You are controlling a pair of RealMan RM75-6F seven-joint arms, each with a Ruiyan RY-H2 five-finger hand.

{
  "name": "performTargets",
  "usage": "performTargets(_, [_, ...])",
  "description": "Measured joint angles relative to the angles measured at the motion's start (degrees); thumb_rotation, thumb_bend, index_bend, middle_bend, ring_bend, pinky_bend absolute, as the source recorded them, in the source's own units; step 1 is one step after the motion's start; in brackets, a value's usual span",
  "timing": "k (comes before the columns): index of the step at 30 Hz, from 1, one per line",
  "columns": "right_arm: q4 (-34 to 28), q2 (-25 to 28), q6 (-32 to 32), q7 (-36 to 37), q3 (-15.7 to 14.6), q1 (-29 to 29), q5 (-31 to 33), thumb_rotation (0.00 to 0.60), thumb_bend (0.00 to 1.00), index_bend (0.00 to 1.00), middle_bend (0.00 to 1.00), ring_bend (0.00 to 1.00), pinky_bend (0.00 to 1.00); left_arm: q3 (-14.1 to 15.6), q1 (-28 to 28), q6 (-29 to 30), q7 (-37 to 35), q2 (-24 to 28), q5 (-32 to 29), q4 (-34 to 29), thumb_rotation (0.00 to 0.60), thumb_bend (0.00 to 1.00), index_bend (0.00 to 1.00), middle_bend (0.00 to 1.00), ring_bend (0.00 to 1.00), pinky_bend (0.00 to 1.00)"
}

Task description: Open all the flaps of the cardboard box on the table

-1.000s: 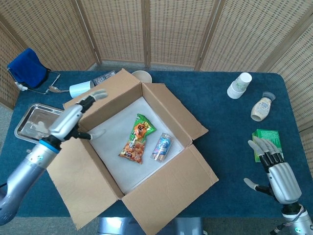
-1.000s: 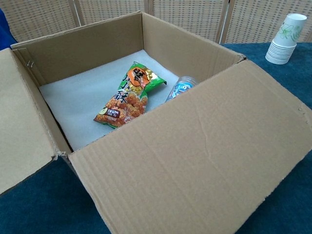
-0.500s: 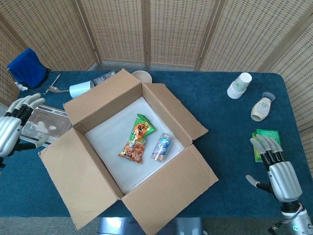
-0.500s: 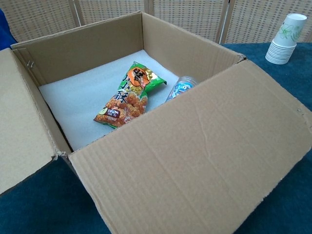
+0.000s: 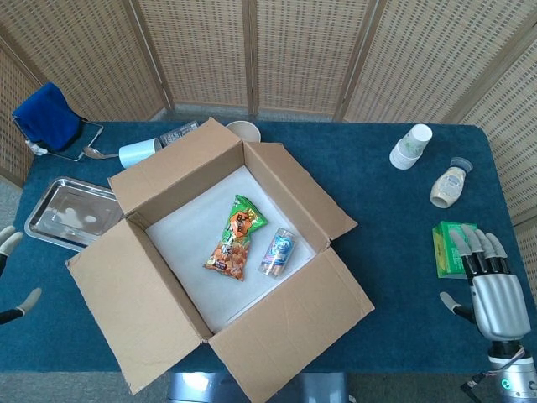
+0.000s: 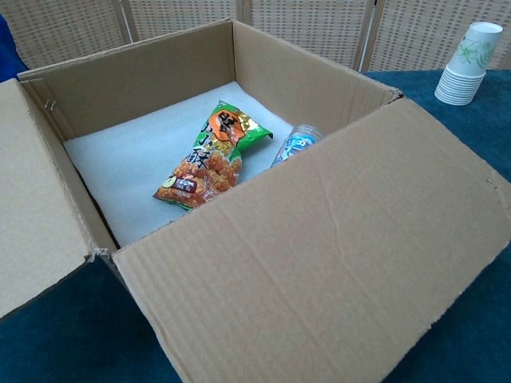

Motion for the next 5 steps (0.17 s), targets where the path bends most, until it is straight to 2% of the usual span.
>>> performTargets(5, [-0.22, 0.68, -0.22, 1.00, 0.15, -0.27, 0.47, 0.600, 0.00, 0.00, 0.00, 0.00, 0.00, 0.95, 1.75, 1.68, 4.67, -2.55, -0.96, -0.10, 0.600, 0.00, 0.04, 0.00, 0.00, 0.00])
